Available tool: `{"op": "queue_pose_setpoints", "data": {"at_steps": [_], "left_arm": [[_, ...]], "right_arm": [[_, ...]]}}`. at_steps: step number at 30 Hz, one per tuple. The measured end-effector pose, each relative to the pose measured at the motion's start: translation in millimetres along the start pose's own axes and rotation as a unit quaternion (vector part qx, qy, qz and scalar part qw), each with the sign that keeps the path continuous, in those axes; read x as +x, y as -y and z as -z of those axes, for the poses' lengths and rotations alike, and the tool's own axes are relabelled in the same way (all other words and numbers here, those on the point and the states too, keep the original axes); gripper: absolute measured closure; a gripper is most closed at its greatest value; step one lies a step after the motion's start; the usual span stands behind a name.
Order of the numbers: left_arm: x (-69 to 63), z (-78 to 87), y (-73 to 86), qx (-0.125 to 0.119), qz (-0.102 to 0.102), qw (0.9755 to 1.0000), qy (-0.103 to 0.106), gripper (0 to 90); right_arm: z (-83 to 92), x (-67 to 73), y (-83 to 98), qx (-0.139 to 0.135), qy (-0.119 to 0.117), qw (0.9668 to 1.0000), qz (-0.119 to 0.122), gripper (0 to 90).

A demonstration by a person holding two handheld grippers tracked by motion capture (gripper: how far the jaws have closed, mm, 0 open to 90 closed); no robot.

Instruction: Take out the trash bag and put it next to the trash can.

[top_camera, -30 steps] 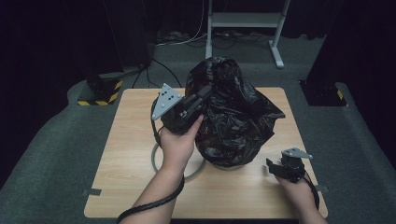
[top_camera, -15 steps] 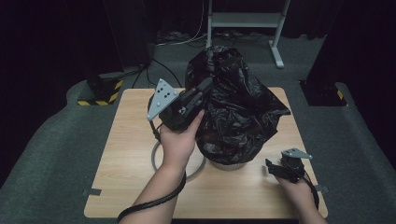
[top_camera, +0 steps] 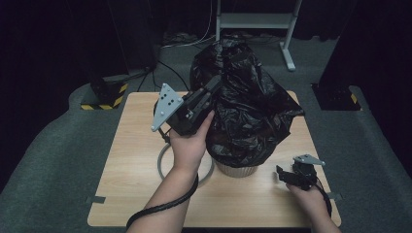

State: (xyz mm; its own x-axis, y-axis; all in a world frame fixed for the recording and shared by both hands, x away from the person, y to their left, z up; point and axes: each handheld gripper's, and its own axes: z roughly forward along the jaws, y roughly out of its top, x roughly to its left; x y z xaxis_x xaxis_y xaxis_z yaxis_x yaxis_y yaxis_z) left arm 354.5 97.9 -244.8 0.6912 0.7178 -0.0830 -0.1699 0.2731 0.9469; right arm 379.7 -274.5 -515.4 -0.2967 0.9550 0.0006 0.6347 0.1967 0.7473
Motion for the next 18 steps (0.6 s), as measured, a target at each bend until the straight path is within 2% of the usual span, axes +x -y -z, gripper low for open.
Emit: {"op": "queue_pose_setpoints", "data": {"at_steps": [8, 14, 15, 18], "left_arm": [[8.3, 10.5, -11.9, -0.021, 0.002, 0.9997, -0.011, 89.7], [15.4, 23.7, -24.2, -0.037, 0.008, 0.9991, -0.021, 89.7], [17.0, 25.8, -26.1, -0.039, 0.004, 0.9990, -0.021, 89.6], [18.8, 30.6, -31.8, -0.043, 0.009, 0.9988, -0.023, 89.7]], "right_arm": [[-1.7, -0.3, 0.8, 0.001, 0.005, 1.0000, 0.000, 21.9], [-6.5, 3.1, 1.8, 0.016, 0.012, 0.9998, 0.009, 20.3], [-6.8, 4.0, 1.9, 0.019, 0.013, 0.9997, 0.008, 20.1], [-7.5, 5.3, 1.6, 0.018, 0.013, 0.9997, 0.009, 19.6]]}}
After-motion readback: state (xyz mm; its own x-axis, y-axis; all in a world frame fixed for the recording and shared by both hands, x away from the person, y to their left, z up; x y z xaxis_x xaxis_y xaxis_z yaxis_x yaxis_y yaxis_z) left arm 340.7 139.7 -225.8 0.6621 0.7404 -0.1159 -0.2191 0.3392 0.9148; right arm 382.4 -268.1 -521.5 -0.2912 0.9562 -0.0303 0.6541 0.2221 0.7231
